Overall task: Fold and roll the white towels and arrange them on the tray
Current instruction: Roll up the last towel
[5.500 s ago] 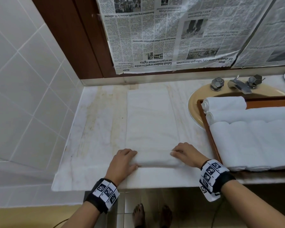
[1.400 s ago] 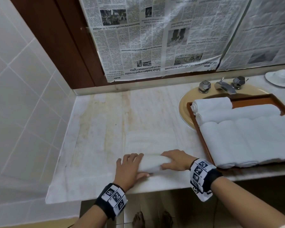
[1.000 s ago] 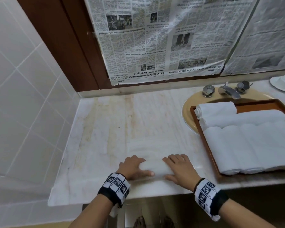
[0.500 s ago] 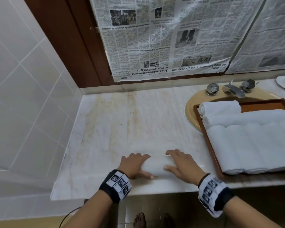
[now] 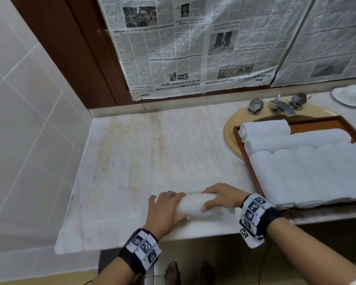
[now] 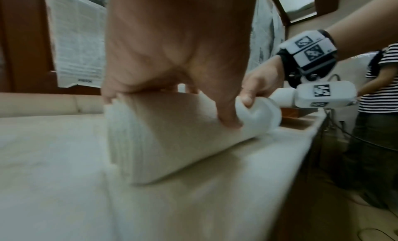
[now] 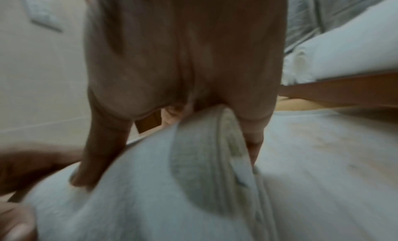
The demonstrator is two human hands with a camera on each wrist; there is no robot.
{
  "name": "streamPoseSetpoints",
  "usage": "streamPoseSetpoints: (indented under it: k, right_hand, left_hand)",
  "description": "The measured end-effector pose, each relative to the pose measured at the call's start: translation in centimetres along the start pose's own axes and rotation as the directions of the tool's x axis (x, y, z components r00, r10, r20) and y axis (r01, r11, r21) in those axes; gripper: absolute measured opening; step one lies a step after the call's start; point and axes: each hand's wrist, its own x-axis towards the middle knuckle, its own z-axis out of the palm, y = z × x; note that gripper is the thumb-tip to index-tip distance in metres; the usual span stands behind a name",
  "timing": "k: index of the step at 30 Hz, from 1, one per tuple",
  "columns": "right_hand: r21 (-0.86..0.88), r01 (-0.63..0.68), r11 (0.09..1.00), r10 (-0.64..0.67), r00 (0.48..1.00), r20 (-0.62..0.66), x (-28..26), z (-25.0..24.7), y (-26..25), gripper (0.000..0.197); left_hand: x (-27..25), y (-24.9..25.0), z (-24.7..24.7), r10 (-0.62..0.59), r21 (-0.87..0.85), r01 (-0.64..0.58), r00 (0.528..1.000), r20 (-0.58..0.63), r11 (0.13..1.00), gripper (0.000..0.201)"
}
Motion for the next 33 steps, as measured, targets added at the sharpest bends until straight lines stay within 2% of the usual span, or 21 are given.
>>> streamPoseSetpoints:
  k: [1,2,4,5,7,9,11,13,15,18,20,22,26,29,33]
  right_hand:
    - [0.048,-0.006,0.999,0.008,0.999,-0.037,-0.3,0.2,0.3,0.057]
    - [0.028,0.005,1.0,-0.001,0.992,-0.128,-0.7,0.6,0.5,0.057]
    - [-0.243,0.054,0.968,-0.145,0.916,-0.375,-1.4,2.1,1.1,0.056]
    - [-0.42,0.051,0.906,-0.246,0.871,-0.425,-1.6,3.3,1.3,0.056]
    - [-0.638,-0.007,0.77,-0.324,0.857,-0.401,-1.5,5.6,1.5,0.069]
    - [-0.68,-0.04,0.732,-0.32,0.861,-0.395,-1.0,6.4,1.6,0.084]
    - [-0.69,-0.034,0.723,-0.287,0.893,-0.345,-0.2,5.4,1.5,0.085]
    - [-0.674,0.006,0.739,-0.24,0.936,-0.256,0.3,3.4,1.1,0.078]
    - [-0.596,0.039,0.802,-0.149,0.979,-0.136,0.8,1.2,0.4,0.073]
    - [-0.474,0.034,0.88,-0.058,0.998,-0.035,1.4,-0.7,-0.2,0.07]
    - [-0.388,0.007,0.922,0.001,1.0,0.02,1.6,-1.2,-0.1,0.07]
    - [-0.338,-0.029,0.941,0.051,0.997,0.057,1.6,-1.6,-0.1,0.069]
    - [-0.263,-0.017,0.965,0.044,0.994,0.095,0.9,-2.2,-0.5,0.071]
    - [-0.278,-0.077,0.957,0.118,0.984,0.132,0.0,-1.8,-0.2,0.083]
    - [-0.332,-0.086,0.939,0.155,0.97,0.187,-0.9,-1.0,0.6,0.061]
  left_hand:
    - [0.5,-0.5,-0.5,0.009,-0.053,-0.007,0.999,0.05,0.999,0.07]
    - [1.2,-1.0,-1.1,0.016,-0.105,-0.005,0.995,0.102,0.995,0.069]
    - [2.8,-1.9,-2.1,0.027,-0.209,0.017,0.978,0.205,0.978,0.067]
    - [3.4,-2.2,-2.4,0.031,-0.262,0.038,0.967,0.252,0.964,0.067]
    - [4.4,-2.8,-2.7,0.029,-0.333,0.084,0.947,0.319,0.939,0.068]
    - [4.7,-2.9,-2.7,0.008,-0.331,0.113,0.939,0.344,0.937,0.07]
    - [4.0,-2.3,-2.2,-0.031,-0.267,0.112,0.957,0.29,0.957,0.074]
    - [2.5,-1.4,-1.4,-0.04,-0.166,0.067,0.986,0.161,0.984,0.076]
    - [1.0,-0.7,-0.3,-0.01,-0.091,0.014,0.999,0.038,0.996,0.083]
    - [0.4,-0.4,0.7,-0.011,-0.009,0.011,1.0,-0.005,1.0,0.092]
    - [1.4,-0.6,0.2,-0.034,-0.028,0.036,0.997,0.069,0.999,0.095]
    - [2.8,-0.9,-1.0,-0.034,-0.07,0.049,0.978,0.204,0.996,0.098]
    - [4.5,-0.7,-2.8,-0.07,-0.053,0.098,0.919,0.388,0.994,0.108]
    - [4.2,-0.1,-2.6,-0.094,-0.074,0.145,0.88,0.465,0.987,0.108]
    - [3.4,1.2,-2.0,-0.041,-0.144,0.126,0.873,0.486,0.982,0.086]
